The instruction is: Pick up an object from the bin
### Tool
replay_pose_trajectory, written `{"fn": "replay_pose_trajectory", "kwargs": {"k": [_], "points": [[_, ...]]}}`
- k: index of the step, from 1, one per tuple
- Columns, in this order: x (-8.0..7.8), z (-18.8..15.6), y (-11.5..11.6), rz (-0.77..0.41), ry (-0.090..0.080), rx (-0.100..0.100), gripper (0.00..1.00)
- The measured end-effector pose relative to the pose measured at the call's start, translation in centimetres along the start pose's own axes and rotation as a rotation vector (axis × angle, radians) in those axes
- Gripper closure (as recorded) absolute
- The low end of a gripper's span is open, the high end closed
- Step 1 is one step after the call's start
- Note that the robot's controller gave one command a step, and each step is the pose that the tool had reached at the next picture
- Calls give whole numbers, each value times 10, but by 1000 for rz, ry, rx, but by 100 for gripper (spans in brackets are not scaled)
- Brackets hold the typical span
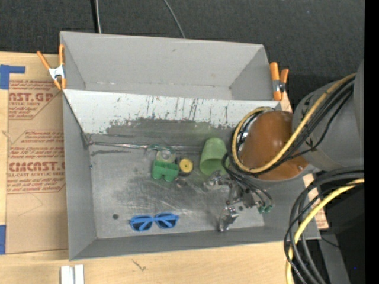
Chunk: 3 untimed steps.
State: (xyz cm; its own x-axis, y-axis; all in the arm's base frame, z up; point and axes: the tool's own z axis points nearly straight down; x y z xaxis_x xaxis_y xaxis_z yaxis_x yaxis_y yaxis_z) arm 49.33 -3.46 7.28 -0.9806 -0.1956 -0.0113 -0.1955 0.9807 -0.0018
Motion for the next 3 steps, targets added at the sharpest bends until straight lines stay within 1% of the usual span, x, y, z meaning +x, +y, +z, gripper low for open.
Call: {"fn": "replay_pose_trajectory", "kwargs": {"k": [1, 2, 3], "points": [[-24, -32, 108, -385, 9, -6, 0], [-28, 0, 139, -324, 3, 1, 0], [-32, -4, 140, -324, -9, -2, 100]]}}
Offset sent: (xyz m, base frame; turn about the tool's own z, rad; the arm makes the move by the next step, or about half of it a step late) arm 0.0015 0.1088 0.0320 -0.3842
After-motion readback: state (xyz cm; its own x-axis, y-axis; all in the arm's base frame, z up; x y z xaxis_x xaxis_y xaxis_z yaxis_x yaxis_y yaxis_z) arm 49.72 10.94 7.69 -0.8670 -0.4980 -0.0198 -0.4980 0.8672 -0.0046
